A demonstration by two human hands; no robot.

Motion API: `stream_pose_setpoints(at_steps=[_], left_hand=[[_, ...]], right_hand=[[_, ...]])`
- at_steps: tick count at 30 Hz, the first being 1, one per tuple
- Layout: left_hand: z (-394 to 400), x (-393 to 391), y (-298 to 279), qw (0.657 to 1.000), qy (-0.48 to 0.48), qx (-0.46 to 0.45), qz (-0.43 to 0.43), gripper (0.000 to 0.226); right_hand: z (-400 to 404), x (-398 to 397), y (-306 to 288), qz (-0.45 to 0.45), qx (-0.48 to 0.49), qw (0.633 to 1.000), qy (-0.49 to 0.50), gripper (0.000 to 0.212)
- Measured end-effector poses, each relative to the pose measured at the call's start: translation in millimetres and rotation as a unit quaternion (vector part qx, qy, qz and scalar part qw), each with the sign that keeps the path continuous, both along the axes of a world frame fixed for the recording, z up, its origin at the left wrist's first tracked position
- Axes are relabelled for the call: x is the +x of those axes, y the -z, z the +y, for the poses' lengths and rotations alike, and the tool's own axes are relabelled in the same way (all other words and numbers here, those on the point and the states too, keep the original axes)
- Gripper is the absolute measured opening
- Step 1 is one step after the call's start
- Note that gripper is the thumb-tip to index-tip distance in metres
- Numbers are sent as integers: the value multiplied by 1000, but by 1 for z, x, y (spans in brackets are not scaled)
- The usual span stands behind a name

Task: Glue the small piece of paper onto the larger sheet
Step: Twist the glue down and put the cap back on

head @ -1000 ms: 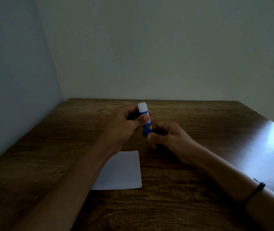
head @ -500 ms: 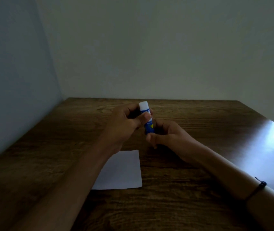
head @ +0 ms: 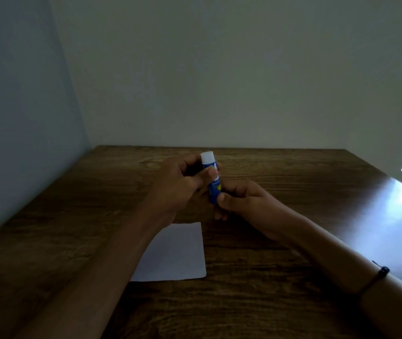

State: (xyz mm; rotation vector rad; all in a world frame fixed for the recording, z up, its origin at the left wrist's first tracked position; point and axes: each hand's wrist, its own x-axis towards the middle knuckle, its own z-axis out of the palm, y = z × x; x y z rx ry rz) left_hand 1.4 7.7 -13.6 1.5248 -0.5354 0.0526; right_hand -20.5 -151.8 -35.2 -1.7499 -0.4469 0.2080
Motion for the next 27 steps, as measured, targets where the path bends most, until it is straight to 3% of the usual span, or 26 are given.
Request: stream_pose_setpoints(at_steps=[2, 6, 12, 16, 22, 27], left_hand=[[-1, 0, 1, 1000, -3, 7, 1, 19], [-1, 1, 0, 1000, -8, 5, -1, 16], [1, 1, 2, 1000, -13, 18, -16, 17], [1, 3, 2, 1000, -10, 9, -14, 16], [1, 2, 4, 999, -11, 23, -19, 17], [2, 3, 2, 1000, -11, 4, -12, 14]], right_hand=[[2, 0, 1, -18, -12, 999, 29, 15], [4, 1, 1, -10, -10, 999, 36, 31], [2, 1, 2, -17, 0, 999, 47, 18], [3, 1, 0, -8, -3, 999, 36, 26], [3, 0, 1, -19, -16, 999, 42, 12], [3, 0, -2, 4, 3, 1000, 27, 25]])
